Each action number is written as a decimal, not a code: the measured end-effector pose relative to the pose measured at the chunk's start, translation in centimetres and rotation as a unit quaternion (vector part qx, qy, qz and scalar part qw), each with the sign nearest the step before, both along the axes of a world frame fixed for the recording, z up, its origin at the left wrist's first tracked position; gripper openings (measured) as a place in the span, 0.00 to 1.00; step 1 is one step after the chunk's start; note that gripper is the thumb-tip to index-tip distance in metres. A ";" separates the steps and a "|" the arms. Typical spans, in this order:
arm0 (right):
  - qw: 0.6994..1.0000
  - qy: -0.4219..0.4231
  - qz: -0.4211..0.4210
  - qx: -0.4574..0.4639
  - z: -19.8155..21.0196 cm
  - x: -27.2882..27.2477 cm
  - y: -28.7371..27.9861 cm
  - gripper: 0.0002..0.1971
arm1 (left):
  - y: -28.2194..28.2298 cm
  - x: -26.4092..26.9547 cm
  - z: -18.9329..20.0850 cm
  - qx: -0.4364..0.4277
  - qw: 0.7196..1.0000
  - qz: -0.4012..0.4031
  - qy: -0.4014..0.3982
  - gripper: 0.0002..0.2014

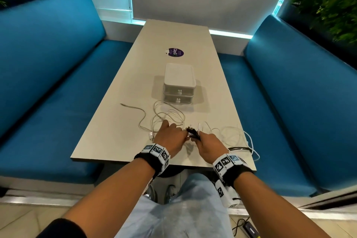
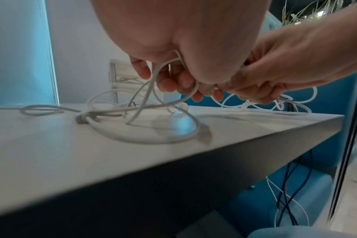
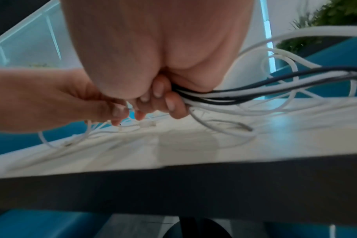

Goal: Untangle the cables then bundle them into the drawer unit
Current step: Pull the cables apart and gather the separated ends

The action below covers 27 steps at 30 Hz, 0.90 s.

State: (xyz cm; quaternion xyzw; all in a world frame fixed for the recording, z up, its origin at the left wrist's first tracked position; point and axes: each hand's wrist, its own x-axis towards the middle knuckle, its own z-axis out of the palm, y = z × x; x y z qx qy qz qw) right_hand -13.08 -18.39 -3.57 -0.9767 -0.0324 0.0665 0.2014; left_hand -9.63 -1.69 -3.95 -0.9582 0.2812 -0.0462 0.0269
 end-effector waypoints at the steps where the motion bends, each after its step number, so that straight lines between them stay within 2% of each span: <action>1: 1.000 0.005 -0.003 -0.014 0.0 0.0 -0.4 0.13 | 0.2 0.1 0.1 -0.001 1.000 -0.003 -0.004 0.11; 6: 0.990 0.010 -0.126 -0.057 0.7 0.3 -5.1 0.13 | 2.4 1.0 0.0 -0.019 1.000 0.008 -0.012 0.14; 10: 0.986 0.002 -0.157 -0.050 1.0 0.3 -5.6 0.15 | 1.8 0.9 0.1 -0.008 1.000 -0.004 -0.020 0.13; 13: 0.983 -0.039 -0.175 -0.034 1.2 0.3 -4.2 0.15 | 0.8 0.5 0.2 0.012 1.000 0.010 -0.010 0.15; 17: 0.982 -0.086 -0.170 -0.002 1.8 0.1 -2.3 0.15 | 0.4 0.2 0.1 0.032 0.999 0.012 0.006 0.16; 20: 0.985 -0.091 -0.134 0.050 1.6 0.0 -1.0 0.16 | 0.3 0.0 0.1 0.010 1.000 0.011 0.005 0.15; 24: 0.995 -0.030 -0.059 0.068 0.6 -0.2 0.2 0.13 | 0.0 -0.2 0.2 -0.029 1.000 0.005 -0.004 0.16; 27: 0.993 0.008 -0.043 0.108 0.3 -0.3 0.4 0.09 | 0.1 -0.3 0.1 -0.049 0.999 0.007 0.017 0.16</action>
